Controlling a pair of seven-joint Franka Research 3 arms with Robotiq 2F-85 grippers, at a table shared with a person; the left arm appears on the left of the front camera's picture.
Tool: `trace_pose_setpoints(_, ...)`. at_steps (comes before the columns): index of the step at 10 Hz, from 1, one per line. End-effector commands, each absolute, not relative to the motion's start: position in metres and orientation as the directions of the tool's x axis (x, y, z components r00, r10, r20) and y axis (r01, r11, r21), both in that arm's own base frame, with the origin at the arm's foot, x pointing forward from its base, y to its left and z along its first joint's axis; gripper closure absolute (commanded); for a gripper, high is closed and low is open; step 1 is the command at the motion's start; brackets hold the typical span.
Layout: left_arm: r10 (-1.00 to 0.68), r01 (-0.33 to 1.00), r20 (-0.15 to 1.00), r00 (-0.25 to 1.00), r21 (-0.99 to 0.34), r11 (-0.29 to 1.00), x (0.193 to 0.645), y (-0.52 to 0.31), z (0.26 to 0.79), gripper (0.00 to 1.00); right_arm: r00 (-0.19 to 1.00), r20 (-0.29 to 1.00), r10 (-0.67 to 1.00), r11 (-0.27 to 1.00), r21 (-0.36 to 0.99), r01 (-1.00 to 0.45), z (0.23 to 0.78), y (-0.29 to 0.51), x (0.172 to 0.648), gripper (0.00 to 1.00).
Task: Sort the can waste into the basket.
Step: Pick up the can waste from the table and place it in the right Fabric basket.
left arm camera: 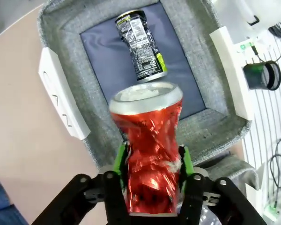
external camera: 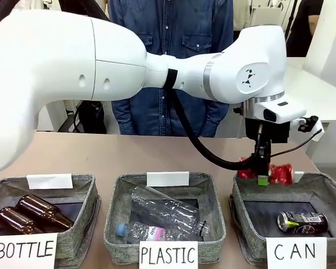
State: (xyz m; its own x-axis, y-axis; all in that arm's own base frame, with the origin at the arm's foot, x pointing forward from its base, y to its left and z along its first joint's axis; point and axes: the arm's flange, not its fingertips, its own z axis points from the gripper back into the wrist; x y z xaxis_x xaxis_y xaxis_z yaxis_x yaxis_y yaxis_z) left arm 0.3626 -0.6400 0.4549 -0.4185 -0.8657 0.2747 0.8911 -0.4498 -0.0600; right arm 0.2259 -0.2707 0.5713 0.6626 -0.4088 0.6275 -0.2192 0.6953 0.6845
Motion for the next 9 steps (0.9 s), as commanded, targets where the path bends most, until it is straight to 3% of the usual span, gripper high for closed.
trace_pose_setpoints(1, -0.872, 0.891, 0.241, -0.426, -0.058, -0.451, 0.368, -0.646, 0.461, 0.04, 0.679, 0.611, -0.406, 0.696, 0.689, -0.204, 0.575, -0.271, 0.224, 0.00)
trace_pose_setpoints(2, -0.872, 0.889, 0.236, -0.428, -0.062, -0.453, 0.367, -0.646, 0.461, 0.00, 0.679, 0.611, -0.406, 0.696, 0.689, -0.204, 0.575, -0.271, 0.224, 0.00)
trace_pose_setpoints(6, -0.873, 0.888, 0.233, -0.429, -0.070, -0.455, 0.368, -0.645, 0.461, 0.00, 0.679, 0.611, -0.406, 0.696, 0.689, -0.204, 0.575, -0.271, 0.224, 0.00)
trace_pose_setpoints(9, -0.929, 0.937, 0.138, -0.343, -0.025, -0.349, 0.377, -0.601, 0.490, 0.00, 0.663, 0.627, -0.409, 0.695, 0.685, -0.219, 0.571, -0.271, 0.226, 0.00)
